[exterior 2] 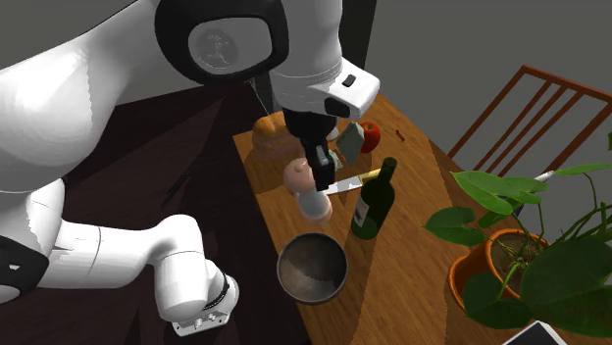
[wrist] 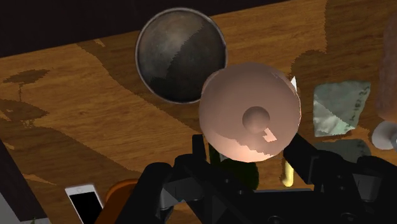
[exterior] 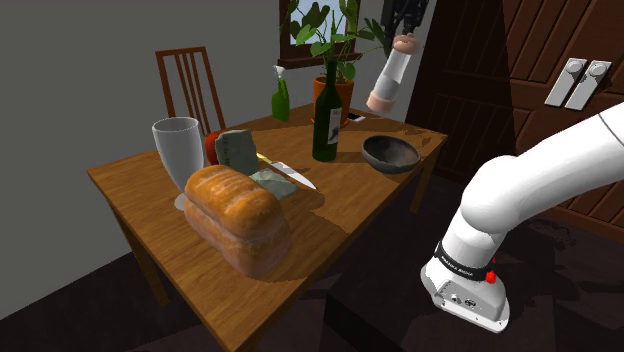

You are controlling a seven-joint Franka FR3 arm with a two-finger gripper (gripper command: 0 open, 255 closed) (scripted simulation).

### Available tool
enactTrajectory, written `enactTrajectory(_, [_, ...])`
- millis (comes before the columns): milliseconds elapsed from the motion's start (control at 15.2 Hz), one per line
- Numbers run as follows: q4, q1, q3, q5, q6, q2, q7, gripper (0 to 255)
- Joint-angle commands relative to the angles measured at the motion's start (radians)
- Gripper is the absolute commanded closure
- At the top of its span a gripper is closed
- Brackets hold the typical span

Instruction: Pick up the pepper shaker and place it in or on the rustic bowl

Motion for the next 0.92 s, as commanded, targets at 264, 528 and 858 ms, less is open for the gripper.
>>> enactTrajectory(264, [0.098, -0.023, -0.126, -0.053, -0.022, 0.063, -0.155, 255])
enactTrajectory(528, [0.010, -0.025, -0.126, -0.057, 0.030, 0.027, -0.149, 255])
enactTrajectory(858, [-0.092, -0.028, -0.127, -0.062, 0.093, -0.012, -0.143, 255])
